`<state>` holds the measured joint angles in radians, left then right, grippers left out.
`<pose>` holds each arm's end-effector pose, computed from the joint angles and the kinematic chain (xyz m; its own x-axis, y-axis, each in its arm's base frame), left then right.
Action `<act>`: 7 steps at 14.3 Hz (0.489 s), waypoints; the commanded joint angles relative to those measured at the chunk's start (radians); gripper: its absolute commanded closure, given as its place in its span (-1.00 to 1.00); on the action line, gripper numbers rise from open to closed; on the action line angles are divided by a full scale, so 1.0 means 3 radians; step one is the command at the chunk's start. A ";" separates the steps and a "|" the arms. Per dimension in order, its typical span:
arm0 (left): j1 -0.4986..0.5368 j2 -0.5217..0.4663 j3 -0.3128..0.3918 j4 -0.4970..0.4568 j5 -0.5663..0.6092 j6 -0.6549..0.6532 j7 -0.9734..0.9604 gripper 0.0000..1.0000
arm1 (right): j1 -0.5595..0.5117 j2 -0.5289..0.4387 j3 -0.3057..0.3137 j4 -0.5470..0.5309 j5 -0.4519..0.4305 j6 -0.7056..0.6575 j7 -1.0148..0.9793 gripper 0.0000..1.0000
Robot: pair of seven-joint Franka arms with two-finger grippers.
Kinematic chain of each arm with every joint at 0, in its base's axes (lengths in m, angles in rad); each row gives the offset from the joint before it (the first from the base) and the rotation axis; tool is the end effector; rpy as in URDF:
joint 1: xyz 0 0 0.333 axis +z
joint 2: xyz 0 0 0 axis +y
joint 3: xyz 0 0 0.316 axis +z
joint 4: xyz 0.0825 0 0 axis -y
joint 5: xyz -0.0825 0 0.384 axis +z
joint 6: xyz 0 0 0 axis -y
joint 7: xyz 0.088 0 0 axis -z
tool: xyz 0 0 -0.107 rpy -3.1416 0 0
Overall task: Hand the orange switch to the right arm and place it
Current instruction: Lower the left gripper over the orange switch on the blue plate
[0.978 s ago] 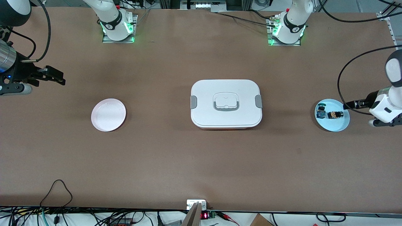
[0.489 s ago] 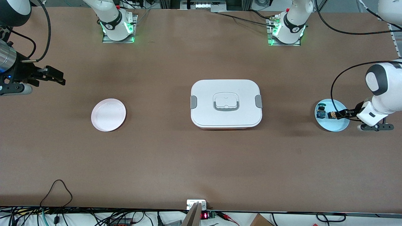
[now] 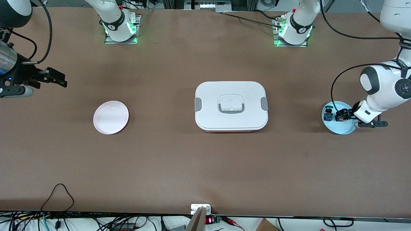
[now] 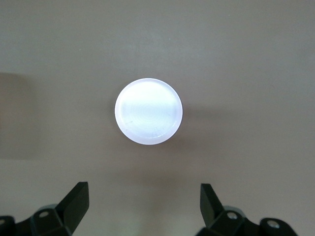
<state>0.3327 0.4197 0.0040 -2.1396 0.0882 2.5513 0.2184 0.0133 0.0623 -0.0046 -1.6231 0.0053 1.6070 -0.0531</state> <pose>0.5396 0.1876 0.2049 0.9988 0.0449 -0.0205 0.0439 -0.9979 -0.0467 0.5723 0.0056 0.5677 0.9951 0.0615 -0.0779 0.0610 -0.9981 -0.0091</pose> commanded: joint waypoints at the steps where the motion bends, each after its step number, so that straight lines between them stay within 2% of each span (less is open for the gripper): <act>1: 0.0052 0.0068 -0.0029 -0.0006 0.0064 0.0096 0.0039 -1.00 | -0.0008 0.0043 0.0015 0.0041 -0.0038 -0.0024 -0.0023 -1.00; 7: 0.0057 0.0171 -0.0029 -0.0001 0.0059 0.0132 0.0039 -1.00 | -0.0014 0.0043 0.0015 0.0041 -0.0038 -0.0034 -0.0023 -1.00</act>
<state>0.3365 0.4622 0.0035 -2.1410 0.0882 2.5746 0.2194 0.0134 0.0726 -0.0046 -1.6231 0.0053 1.6070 -0.0531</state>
